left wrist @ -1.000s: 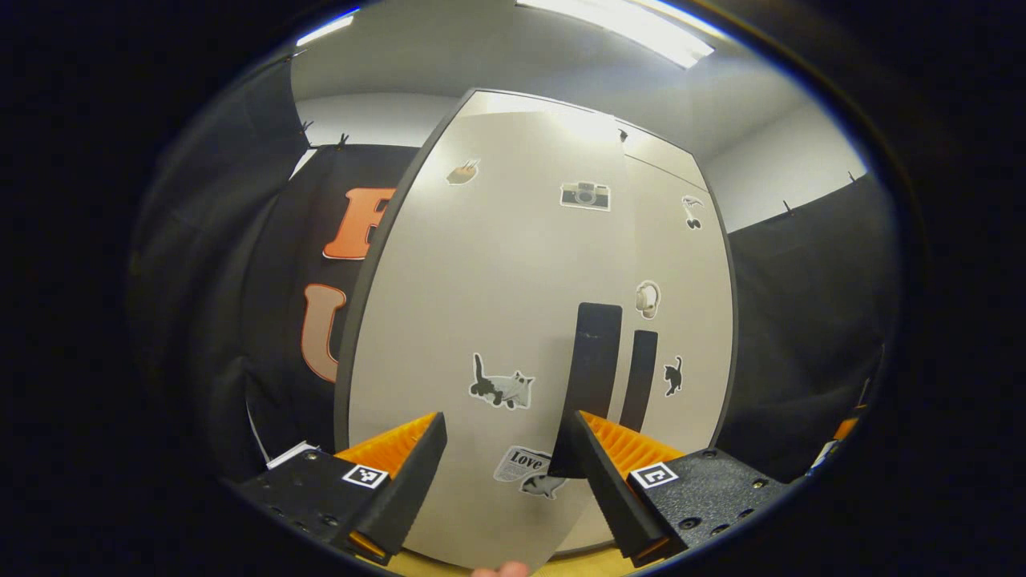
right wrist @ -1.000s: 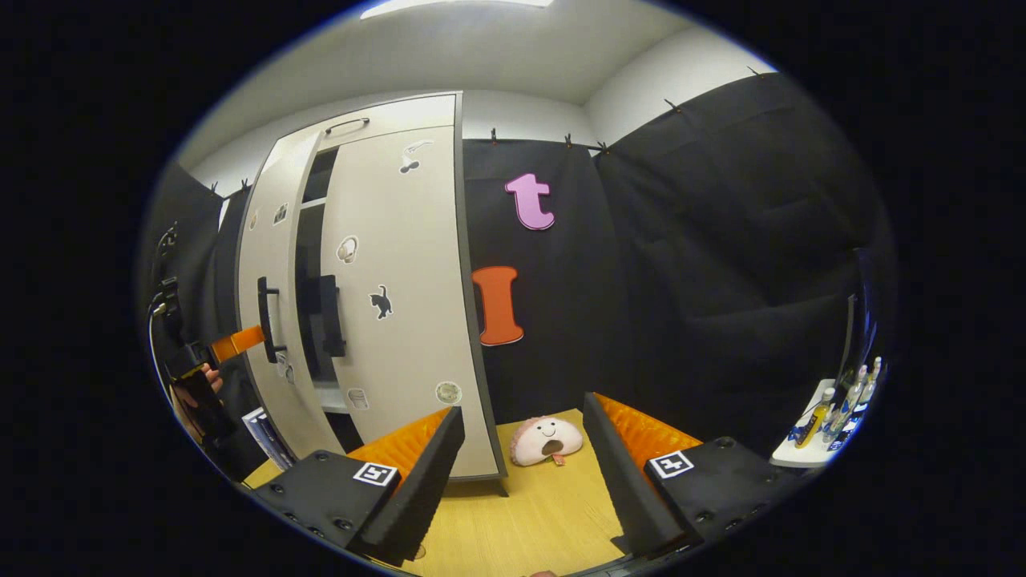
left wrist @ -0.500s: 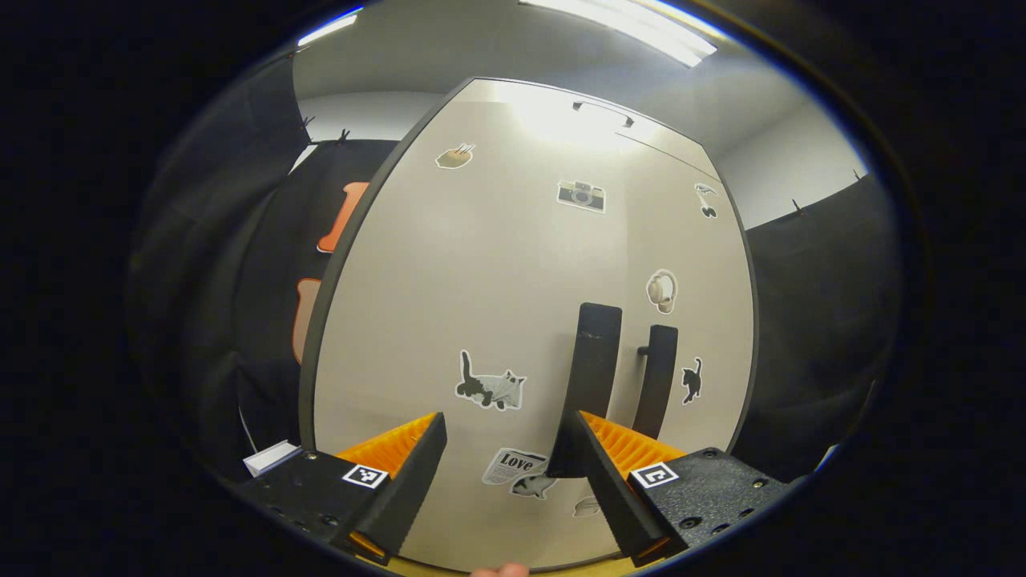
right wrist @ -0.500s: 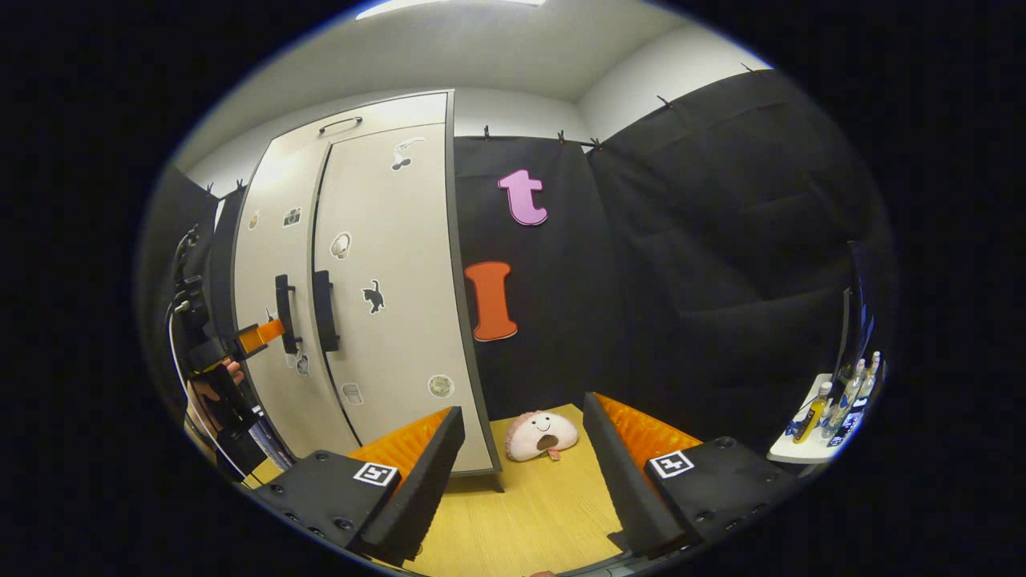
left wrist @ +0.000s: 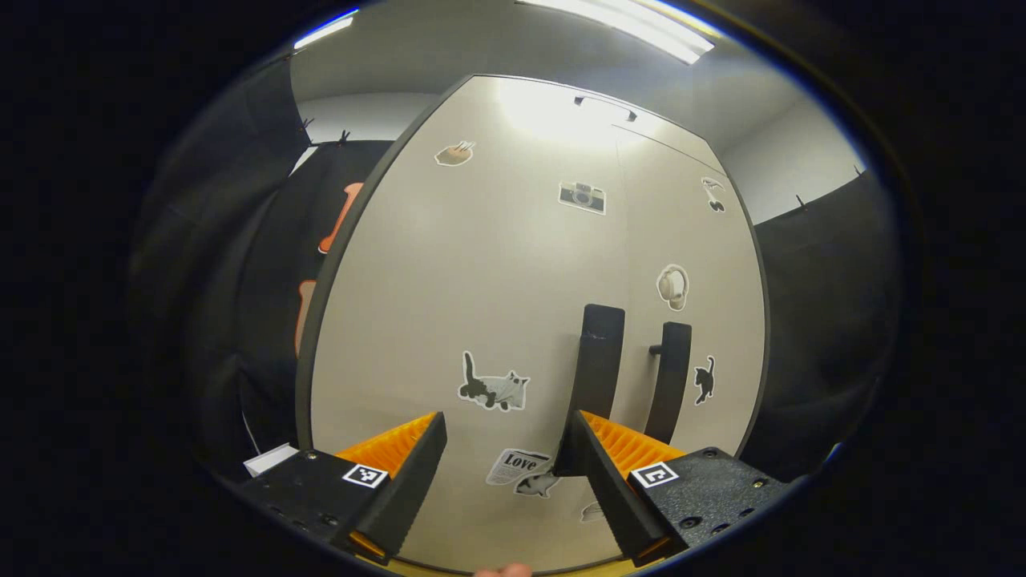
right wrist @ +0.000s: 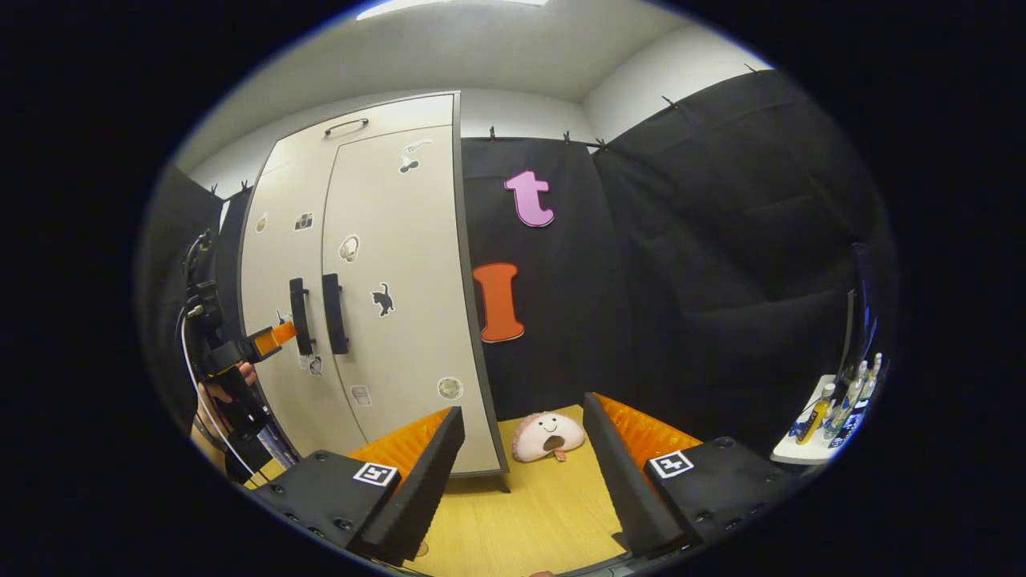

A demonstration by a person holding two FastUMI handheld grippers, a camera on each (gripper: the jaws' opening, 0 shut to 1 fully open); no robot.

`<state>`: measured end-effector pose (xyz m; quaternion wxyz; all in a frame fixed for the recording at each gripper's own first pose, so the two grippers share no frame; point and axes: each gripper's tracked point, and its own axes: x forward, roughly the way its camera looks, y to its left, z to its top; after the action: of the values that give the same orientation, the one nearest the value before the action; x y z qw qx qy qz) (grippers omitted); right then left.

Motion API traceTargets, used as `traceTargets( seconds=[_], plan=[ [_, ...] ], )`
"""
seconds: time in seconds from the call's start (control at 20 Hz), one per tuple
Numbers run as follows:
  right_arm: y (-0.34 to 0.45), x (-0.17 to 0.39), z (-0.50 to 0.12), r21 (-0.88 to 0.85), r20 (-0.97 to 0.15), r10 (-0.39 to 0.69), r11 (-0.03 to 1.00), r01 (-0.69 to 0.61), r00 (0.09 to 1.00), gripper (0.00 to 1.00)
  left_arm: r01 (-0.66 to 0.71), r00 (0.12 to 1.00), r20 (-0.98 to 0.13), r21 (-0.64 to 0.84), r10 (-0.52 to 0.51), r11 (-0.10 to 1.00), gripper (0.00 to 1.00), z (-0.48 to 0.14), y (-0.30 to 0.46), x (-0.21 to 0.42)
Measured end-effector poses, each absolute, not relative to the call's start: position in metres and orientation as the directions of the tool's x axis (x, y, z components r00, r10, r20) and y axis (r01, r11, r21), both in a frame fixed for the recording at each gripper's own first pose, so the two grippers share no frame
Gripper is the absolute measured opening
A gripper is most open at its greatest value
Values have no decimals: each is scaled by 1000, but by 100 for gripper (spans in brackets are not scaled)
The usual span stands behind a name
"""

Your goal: Grasp the bottle in the cabinet with the left hand and place it on the coaster, then close the right door with the right hand and the left door with the left hand.

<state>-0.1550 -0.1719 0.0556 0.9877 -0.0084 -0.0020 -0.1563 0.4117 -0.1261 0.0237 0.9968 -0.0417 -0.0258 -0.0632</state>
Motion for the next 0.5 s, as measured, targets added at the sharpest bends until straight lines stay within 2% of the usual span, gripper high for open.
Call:
traceTargets(
  seconds=[0.5],
  plan=[
    [-132,-116,48,-19,-7,-185,983,185,983,98,50,995,88,-29,-47,998,95,61,-56,337]
  ],
)
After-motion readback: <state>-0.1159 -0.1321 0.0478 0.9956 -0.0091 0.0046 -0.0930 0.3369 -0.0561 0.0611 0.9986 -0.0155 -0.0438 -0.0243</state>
